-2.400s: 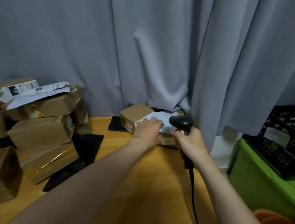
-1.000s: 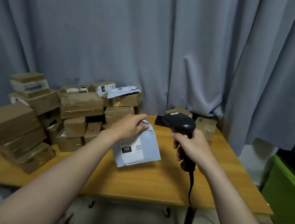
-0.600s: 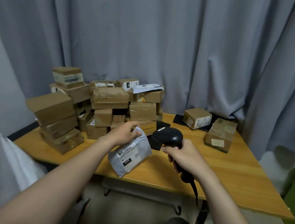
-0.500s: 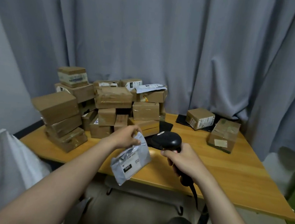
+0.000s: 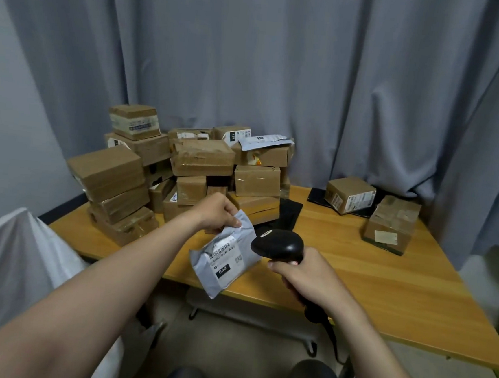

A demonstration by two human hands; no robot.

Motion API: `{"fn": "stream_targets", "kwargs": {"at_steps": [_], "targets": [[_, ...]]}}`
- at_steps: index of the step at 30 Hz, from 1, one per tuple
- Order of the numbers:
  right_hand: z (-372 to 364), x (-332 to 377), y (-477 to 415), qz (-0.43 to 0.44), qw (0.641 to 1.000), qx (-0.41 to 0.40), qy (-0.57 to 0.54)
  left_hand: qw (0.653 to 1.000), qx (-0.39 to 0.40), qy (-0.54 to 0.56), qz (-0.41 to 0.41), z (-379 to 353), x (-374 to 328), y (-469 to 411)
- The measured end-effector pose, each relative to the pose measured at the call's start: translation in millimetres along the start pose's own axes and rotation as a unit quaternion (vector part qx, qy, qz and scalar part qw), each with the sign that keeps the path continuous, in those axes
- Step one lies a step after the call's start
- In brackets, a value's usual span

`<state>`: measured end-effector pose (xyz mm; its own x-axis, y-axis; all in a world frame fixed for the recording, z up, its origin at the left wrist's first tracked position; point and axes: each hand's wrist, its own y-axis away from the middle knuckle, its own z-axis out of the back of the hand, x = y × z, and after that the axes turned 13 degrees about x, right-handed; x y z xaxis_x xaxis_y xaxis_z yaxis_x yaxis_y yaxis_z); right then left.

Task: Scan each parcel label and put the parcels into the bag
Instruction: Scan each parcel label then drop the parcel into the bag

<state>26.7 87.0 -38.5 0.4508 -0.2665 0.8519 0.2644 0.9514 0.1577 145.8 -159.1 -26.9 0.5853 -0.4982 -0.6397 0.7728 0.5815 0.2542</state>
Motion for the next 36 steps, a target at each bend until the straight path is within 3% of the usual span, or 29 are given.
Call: {"fn": "stream_targets", "kwargs": {"at_steps": [5,26,36], "targets": [[-4,2,6,0.017,0.999,0.024,0.023,0.999,-0.040,0.000,-0.006,9,-4,-1],[-11,3,3,0.027,0.999,0.029,0.012,0.997,-0.064,0.038,0.009,9,8,7],[-41,16,-21,0.047,0.996,-0.040,-0.064,0.987,-0.125,0.090,0.040,30,27,62]]}}
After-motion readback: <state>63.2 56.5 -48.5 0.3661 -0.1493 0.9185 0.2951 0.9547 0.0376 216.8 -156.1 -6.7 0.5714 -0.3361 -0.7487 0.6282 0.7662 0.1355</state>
